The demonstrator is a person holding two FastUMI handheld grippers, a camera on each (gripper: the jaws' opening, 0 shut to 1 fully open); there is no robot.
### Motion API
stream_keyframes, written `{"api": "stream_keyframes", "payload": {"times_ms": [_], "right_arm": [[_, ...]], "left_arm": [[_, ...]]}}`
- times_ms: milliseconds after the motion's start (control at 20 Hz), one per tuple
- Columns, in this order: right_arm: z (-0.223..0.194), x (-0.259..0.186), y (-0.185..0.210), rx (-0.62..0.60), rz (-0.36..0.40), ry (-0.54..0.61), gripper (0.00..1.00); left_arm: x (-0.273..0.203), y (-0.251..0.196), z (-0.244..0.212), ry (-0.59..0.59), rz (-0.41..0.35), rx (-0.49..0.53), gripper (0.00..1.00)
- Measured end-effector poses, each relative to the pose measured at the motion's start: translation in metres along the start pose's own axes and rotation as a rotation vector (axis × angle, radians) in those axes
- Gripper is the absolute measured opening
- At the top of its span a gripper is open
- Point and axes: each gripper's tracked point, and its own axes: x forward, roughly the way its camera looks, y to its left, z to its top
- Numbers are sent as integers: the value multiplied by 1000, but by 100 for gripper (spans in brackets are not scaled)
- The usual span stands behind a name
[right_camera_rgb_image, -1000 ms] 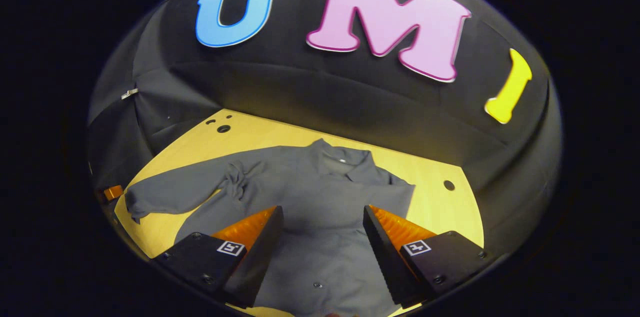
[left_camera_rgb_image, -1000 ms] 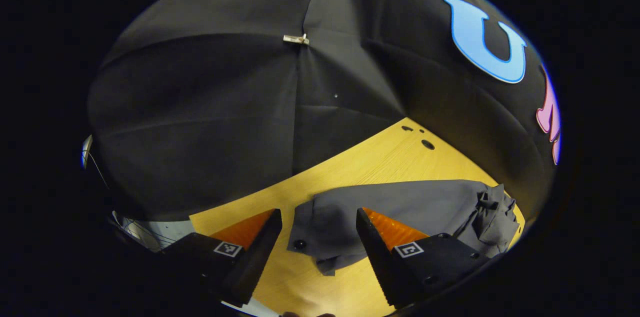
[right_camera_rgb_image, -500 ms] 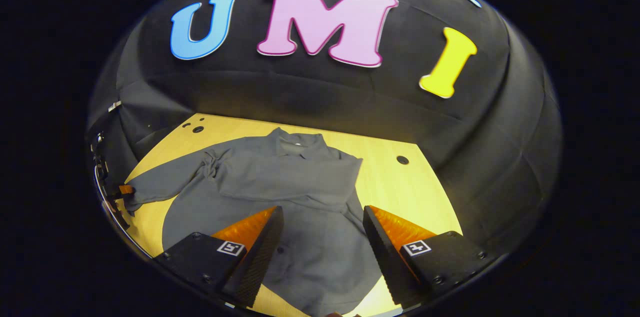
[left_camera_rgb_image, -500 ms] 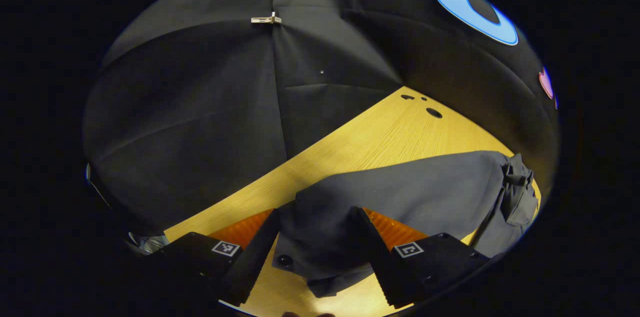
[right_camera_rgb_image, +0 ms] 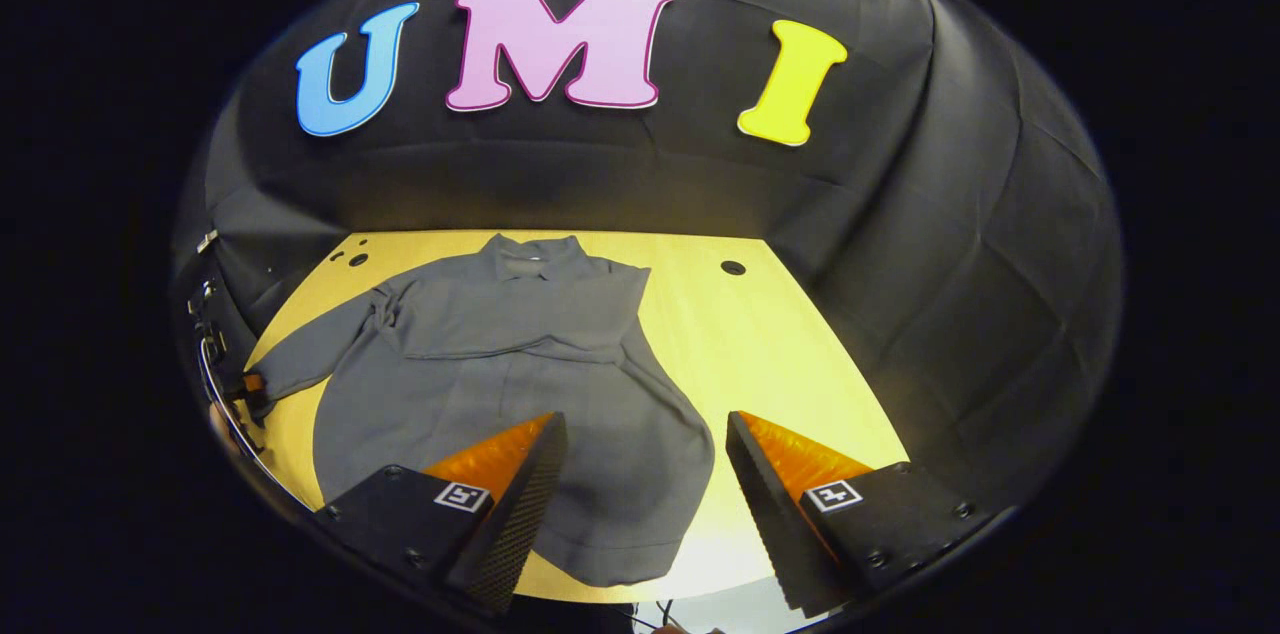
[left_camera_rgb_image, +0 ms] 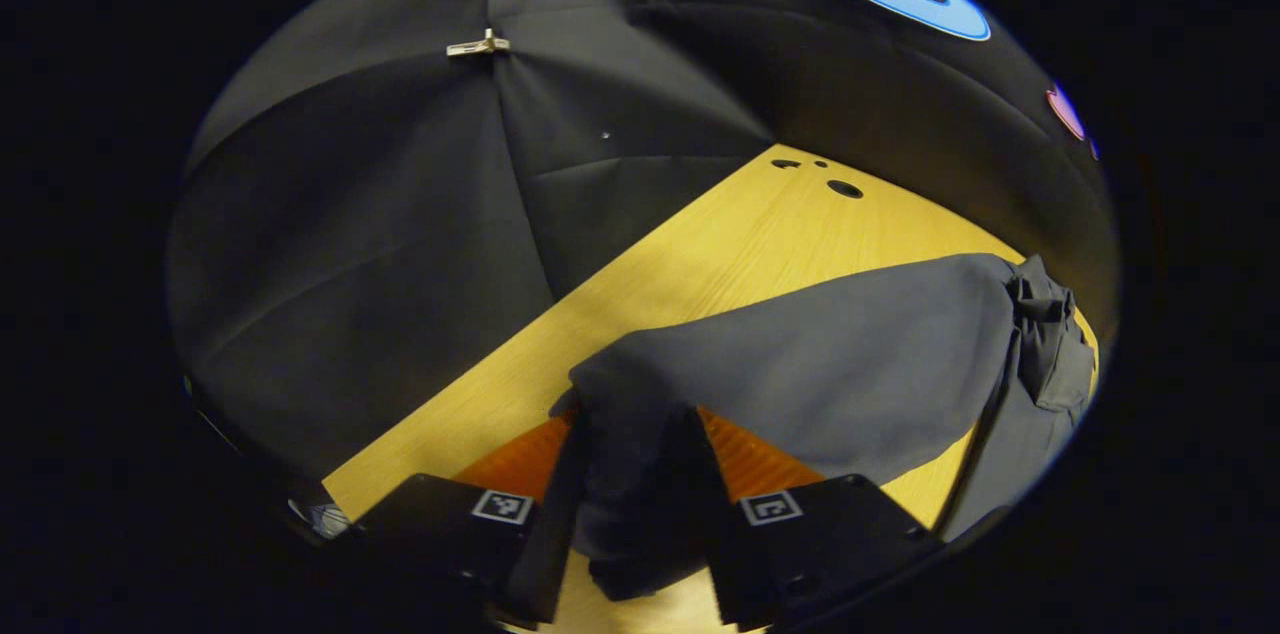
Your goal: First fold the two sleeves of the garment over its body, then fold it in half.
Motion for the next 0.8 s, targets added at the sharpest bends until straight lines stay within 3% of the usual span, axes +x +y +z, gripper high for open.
{"api": "stream_keyframes", "payload": {"times_ms": [50,100,200,300,550,800], "right_arm": [[0,1,0,4,5,0,98],[0,3,1,9,14,0,98],[3,12,5,12,39,-1,98],[8,23,7,-6,62,-8,98],[15,48,11,-23,126,-3,98],[14,71,8,-24,170,3,98]], "left_arm": [[-2,-3,2,-2,-8,8,52],[-4,-6,5,-8,-20,10,33],[0,-9,3,-11,5,19,13],[-2,-14,3,15,29,48,6],[-34,-51,42,-57,-3,-50,5],[-69,-114,91,-163,-70,20,5]]}}
